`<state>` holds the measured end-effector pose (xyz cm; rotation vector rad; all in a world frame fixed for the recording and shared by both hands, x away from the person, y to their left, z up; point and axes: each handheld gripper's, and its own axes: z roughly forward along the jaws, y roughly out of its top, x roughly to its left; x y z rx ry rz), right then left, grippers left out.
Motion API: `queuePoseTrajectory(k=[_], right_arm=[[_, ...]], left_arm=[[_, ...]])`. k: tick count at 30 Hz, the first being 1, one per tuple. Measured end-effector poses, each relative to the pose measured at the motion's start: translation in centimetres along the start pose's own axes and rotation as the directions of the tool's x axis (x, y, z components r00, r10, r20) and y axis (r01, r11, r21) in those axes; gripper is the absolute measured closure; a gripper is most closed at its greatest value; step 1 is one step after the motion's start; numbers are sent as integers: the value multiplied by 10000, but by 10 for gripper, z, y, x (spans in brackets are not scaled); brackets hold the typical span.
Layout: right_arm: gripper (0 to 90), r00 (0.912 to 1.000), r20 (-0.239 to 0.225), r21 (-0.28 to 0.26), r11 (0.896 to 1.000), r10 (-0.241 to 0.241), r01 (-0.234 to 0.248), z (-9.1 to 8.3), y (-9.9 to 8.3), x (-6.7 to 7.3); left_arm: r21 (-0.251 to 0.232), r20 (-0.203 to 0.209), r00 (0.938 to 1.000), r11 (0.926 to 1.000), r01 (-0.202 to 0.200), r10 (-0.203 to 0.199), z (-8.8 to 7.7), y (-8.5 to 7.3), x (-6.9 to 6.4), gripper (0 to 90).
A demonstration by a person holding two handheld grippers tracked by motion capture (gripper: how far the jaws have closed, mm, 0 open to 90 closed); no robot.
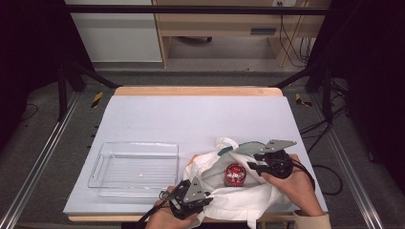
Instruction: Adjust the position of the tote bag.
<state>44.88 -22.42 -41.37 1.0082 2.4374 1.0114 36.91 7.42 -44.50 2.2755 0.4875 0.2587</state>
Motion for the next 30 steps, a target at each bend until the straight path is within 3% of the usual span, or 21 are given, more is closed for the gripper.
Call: queuePoseTrajectory(k=[7, 17, 22, 23, 24, 26, 30], right_arm=[[496, 9998, -104, 387, 9991, -169, 173, 2, -5, 4], [495, 9991, 94, 894, 9952, -411, 401, 11, -7, 8], [574, 9983, 263, 1196, 9917, -513, 478, 15, -8, 9], [634, 9976, 378, 1227, 9910, -578, 528, 17, -9, 10], [634, 9976, 378, 1227, 9910, -578, 528, 17, -9, 10], [749, 9972, 529, 1312, 9903, -531, 458, 17, -9, 9], [831, 9974, 641, 1245, 9919, -332, 250, 15, -8, 6]], left_arm=[[8, -47, 10000, 10000, -12, 12, -1, 1, -1, 784], [-8, -18, 10000, 10000, -17, 17, -1, 1, 0, 783], [-16, -54, 10000, 10000, -35, 35, -1, 2, 0, 783], [-45, -45, 10000, 10000, -34, 34, -1, 2, 0, 783], [-45, -45, 10000, 10000, -34, 34, -1, 2, 0, 783], [-79, -28, 10000, 10000, -34, 34, -2, 3, 0, 783], [-43, -28, 10000, 10000, -63, 63, -2, 3, 0, 784]])
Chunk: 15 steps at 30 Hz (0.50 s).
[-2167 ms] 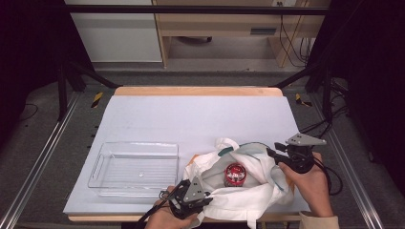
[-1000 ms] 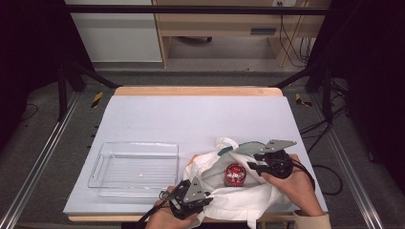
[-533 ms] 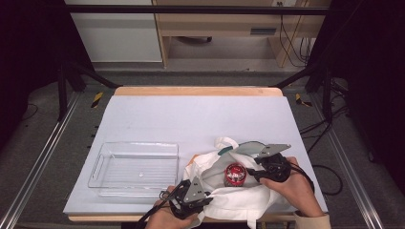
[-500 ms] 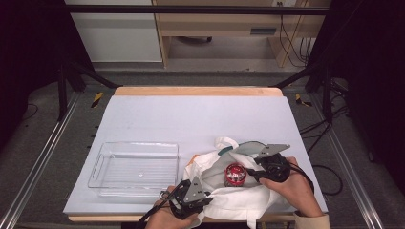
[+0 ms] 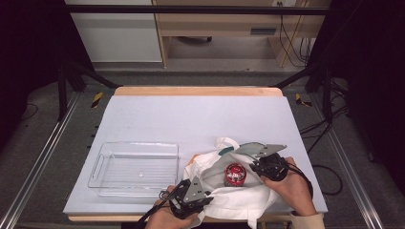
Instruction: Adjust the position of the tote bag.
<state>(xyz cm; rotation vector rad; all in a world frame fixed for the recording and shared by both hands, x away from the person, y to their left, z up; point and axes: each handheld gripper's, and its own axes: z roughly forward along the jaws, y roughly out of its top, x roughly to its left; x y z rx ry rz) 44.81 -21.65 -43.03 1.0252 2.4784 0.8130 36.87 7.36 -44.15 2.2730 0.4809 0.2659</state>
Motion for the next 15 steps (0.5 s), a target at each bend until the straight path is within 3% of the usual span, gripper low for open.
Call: queuePoseTrajectory(k=[7, 15], right_arm=[[870, 9988, -10, -475, 9977, 493, -493, -2, -1, -10], [880, 9906, 6, -1279, 9824, 1370, -1358, -8, -5, -25]], left_arm=[[160, 92, 9999, 9998, -128, 127, 2, -1, 0, 789], [332, 67, 9997, 9991, -249, 247, 2, -1, -2, 803]])
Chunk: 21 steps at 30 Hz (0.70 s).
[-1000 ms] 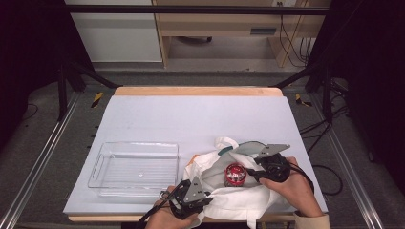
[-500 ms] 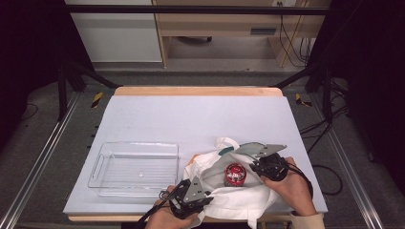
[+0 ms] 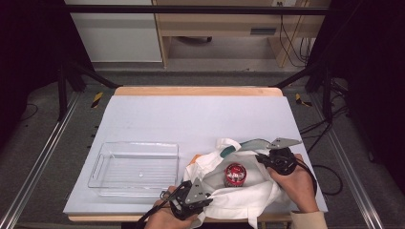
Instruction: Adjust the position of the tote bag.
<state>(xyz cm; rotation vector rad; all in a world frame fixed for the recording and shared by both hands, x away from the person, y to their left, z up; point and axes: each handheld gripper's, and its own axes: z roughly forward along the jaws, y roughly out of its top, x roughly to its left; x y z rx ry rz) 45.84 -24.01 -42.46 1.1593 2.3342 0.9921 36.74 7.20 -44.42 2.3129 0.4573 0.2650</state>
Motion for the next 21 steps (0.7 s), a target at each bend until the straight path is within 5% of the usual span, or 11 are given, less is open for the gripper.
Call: queuePoseTrajectory(k=[14, 21], right_arm=[[881, 9948, 133, -173, 9948, 1010, -1007, 12, -8, -10], [881, 9947, 363, -210, 9952, 962, -954, 13, -8, -10]], left_arm=[[112, 53, 10000, 9999, -22, 22, 1, -2, 2, 807], [229, 69, 9999, 9997, -123, 122, 1, -2, 0, 810]])
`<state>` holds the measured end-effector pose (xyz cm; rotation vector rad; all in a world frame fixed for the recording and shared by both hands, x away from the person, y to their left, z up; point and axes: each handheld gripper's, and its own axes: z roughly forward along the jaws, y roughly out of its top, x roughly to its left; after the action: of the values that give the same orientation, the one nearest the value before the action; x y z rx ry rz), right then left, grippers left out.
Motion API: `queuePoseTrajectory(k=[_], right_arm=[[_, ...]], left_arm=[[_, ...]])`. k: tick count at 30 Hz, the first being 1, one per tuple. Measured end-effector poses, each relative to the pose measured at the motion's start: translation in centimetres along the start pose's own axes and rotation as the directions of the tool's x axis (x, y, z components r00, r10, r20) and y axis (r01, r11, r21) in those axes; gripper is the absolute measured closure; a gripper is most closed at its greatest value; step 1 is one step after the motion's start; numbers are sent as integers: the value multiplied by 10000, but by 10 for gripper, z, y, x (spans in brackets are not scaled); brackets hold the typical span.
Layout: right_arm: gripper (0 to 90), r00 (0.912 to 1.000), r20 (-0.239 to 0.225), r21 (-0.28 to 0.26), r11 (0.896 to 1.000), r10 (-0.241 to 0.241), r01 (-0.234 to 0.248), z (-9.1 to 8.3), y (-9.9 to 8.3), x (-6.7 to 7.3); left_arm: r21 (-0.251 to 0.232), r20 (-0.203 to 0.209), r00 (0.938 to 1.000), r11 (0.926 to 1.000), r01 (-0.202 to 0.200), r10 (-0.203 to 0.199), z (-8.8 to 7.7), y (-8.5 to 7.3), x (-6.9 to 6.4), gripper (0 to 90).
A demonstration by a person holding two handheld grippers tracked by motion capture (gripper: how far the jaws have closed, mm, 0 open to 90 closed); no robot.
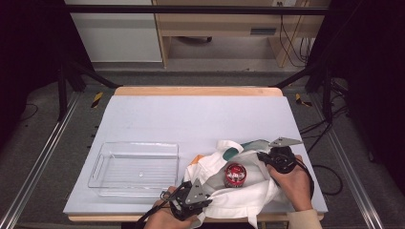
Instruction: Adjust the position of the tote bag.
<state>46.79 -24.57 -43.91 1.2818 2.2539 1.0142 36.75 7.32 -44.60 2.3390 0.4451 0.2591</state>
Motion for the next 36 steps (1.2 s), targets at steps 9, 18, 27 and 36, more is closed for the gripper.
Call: queuePoseTrajectory(k=[9, 18, 27, 36], right_arm=[[881, 9998, 111, -39, 9998, 186, -185, 3, -1, -3], [880, 9994, 175, -48, 9995, 306, -305, 5, -4, -4], [642, 9990, 134, -496, 9979, -421, 427, -15, 0, 7], [435, 9970, 402, -1154, 9908, -668, 711, -64, 10, 20]], left_arm=[[84, 100, 9999, 9999, -122, 121, -1, -1, -1, 815], [59, 116, 9999, 9999, -100, 99, -1, -2, -2, 815], [-672, -91, 9998, 9976, 151, -157, -13, 8, 0, 722], [-1786, -456, 9987, 9838, 135, -220, -45, 33, 5, 632]])
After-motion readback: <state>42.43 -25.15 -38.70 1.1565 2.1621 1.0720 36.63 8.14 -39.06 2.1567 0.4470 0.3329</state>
